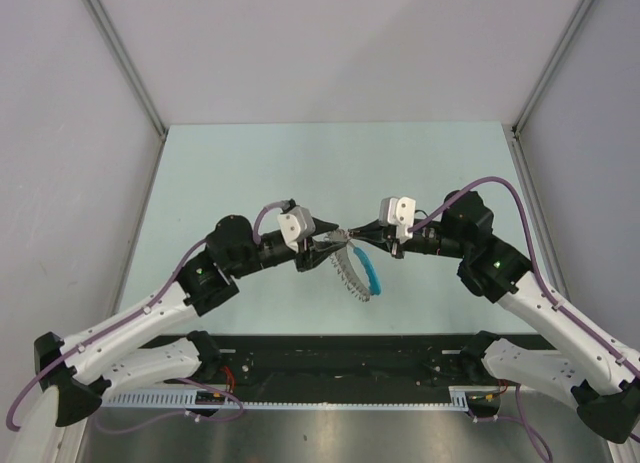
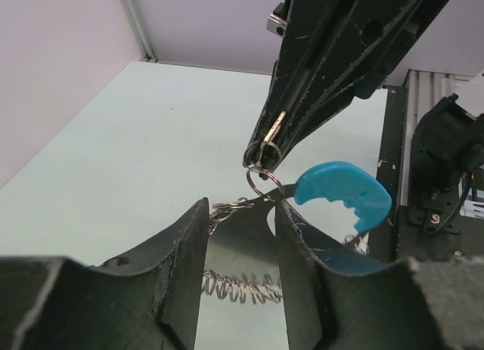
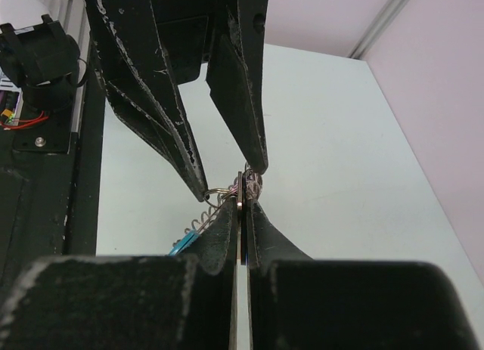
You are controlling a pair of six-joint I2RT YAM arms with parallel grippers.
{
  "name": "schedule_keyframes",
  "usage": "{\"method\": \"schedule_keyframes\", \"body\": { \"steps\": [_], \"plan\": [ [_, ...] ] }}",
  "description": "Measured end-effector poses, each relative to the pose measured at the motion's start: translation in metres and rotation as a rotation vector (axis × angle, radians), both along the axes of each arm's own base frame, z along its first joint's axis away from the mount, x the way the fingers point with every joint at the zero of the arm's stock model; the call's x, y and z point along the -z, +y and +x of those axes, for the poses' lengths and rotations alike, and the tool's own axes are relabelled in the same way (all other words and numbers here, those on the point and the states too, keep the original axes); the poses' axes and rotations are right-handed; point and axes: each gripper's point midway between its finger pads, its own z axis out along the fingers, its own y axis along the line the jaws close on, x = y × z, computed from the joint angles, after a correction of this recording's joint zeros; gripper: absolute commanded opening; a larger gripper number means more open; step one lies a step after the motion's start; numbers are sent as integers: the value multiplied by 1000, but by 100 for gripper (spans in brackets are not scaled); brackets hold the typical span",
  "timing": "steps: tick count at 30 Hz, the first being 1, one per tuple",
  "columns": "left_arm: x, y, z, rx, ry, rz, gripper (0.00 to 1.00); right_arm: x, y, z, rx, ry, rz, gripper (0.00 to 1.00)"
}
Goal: Remove the keys from the keyring
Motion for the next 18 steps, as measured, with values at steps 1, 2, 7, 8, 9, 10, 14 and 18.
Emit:
{"method": "schedule_keyframes", "body": {
  "steps": [1,2,7,8,9,10,14,18],
  "plan": [
    [0,0,1,-8,0,0,45,0,0,0,3,3,0,0],
    [0,1,2,-18,0,0,45,1,0,1,7,5,-1,0],
    [-1,3,6,-58,9,-5,50,1,-1,3,20,7,-1,0],
    [-1,3,7,-65,13,-5,50,1,-1,4,25,8,-2,0],
    [-1,4,7,-74,19,-5,50,2,-1,5,30,12,-2,0],
    [-2,4,7,-80,25,-7,49,2,-1,5,34,18,-2,0],
    [-5,7,10,-115,54,-11,47,4,-1,9,59,42,-1,0],
    [-14,10,9,-126,68,-14,47,4,-3,14,86,48,2,0]
  ]
}}
